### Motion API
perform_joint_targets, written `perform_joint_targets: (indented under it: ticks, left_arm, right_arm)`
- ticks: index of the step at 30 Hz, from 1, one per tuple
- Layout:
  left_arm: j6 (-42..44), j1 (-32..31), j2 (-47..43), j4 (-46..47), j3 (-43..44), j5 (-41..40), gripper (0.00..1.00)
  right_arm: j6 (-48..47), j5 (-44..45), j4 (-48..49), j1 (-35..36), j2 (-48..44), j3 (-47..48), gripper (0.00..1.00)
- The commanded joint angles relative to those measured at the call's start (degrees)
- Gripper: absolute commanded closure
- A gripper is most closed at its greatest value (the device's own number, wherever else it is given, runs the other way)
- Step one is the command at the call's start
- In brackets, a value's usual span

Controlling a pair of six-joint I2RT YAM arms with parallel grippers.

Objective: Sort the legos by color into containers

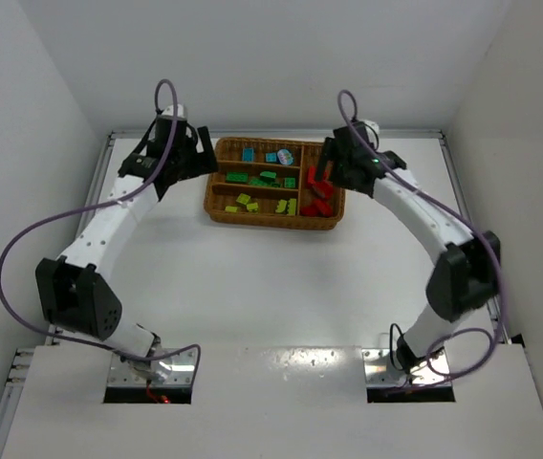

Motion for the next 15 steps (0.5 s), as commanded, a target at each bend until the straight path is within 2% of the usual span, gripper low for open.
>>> perform_joint_targets:
  ticks: [1, 3, 6, 15]
  left_arm:
    - [1.60, 1.16, -6.52, -0.70, -5.72, -1.68, 0.07]
    - [1.60, 1.95, -10.03, 1.76, -9.93, -2.21, 0.07]
    - [1.60, 2.57, -14.88, 3.00, -12.41, -2.21, 0.07]
    - [-0.68, 3.10, -16.20, 3.01, -15.05, 2.00, 0.07]
  right_arm:
    - [0.67, 20.71, -5.41, -0.35, -9.20, -4.69, 0.07]
    - [0.67, 24.31, -4.89, -0.35, -13.42, -9.17, 0.03]
    - [-0.56, 26.17, -4.89, -0.35, -20.37, -13.22, 0.03]
    - [0.67, 27.49, -5.07, -0.35, -29.44, -19.56, 0.03]
